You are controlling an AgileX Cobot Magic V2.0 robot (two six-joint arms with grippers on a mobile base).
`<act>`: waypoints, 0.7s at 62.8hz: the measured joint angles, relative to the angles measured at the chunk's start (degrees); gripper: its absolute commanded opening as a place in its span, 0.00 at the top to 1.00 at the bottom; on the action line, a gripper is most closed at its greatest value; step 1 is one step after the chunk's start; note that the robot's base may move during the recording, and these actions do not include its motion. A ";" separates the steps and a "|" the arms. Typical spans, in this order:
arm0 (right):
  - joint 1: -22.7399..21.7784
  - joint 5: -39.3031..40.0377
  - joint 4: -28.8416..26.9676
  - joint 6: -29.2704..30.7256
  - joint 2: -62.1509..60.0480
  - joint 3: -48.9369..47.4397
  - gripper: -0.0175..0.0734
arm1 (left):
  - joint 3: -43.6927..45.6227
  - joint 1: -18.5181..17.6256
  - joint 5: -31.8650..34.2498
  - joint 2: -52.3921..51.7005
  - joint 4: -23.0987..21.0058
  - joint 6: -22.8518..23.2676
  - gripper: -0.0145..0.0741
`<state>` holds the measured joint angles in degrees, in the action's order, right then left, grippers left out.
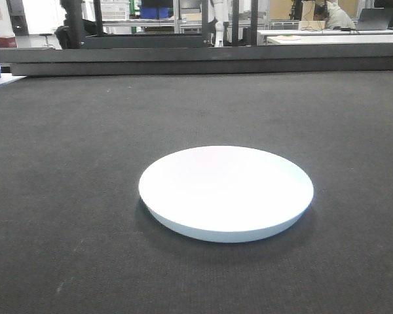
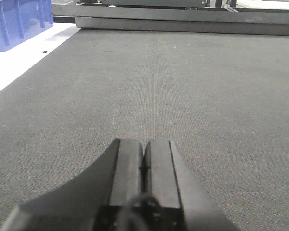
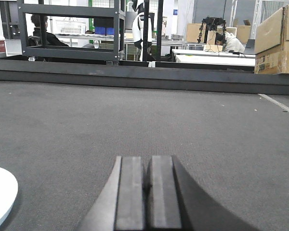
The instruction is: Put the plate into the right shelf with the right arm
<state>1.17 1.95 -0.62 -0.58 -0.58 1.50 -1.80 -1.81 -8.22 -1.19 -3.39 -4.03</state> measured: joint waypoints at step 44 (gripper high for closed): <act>0.00 21.92 0.00 0.08 0.00 -0.15 0.75 | 0.00 0.00 0.00 0.00 0.00 0.00 0.89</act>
<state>1.17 23.86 -0.62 -0.50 -0.58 1.35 -1.80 -1.81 -8.22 -1.19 -3.39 -4.03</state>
